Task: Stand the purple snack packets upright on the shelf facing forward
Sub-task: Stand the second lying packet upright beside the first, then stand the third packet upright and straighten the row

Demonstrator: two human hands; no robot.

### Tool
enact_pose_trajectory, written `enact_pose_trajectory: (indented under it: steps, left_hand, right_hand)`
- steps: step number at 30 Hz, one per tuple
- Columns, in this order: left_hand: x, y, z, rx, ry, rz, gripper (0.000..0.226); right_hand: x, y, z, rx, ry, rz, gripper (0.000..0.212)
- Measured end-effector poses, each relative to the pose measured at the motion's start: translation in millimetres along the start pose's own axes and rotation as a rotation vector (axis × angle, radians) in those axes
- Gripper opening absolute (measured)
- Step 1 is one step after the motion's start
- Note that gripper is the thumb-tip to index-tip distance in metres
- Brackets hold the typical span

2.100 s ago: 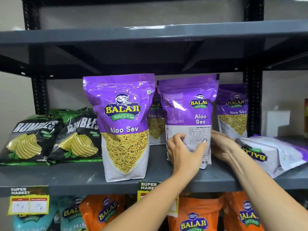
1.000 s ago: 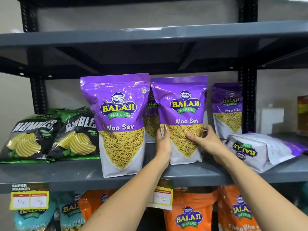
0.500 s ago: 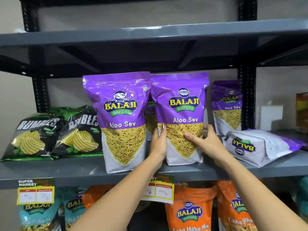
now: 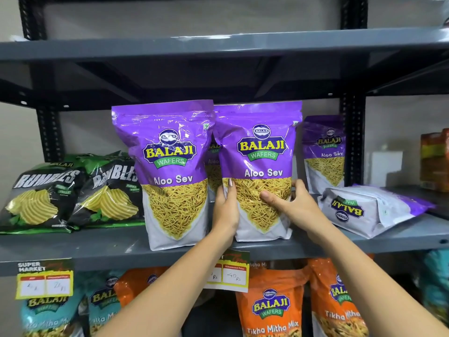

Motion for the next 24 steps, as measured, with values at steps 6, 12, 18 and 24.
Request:
enact_pose_trajectory:
  steps: [6, 12, 18, 24]
  left_hand:
    - [-79, 1, 99, -0.348, 0.773, -0.324, 0.049]
    - [-115, 114, 138, 0.19, 1.091, -0.449, 0.039]
    - [-70, 196, 29, 0.292, 0.284, -0.364, 0.026]
    - [2, 256, 10, 0.568, -0.393, -0.22, 0.062]
  right_hand:
    - [17, -37, 11, -0.132, -0.079, 0.114, 0.092]
    - [50, -175, 39, -0.63, -0.21, 0.367, 0.013]
    - [-22, -255, 29, -0.602, 0.323, 0.649, 0.063]
    - [-60, -255, 1, -0.49, 0.413, 0.46, 0.089]
Point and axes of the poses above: each hand's wrist, its own z-axis away from the middle knuckle, its own y-axis out of the palm, x = y × z, the point moved 10 cm from there along -z, towards the middle knuckle, and after that the axes turned 9 degrees about -z, right-handed, at the moved point
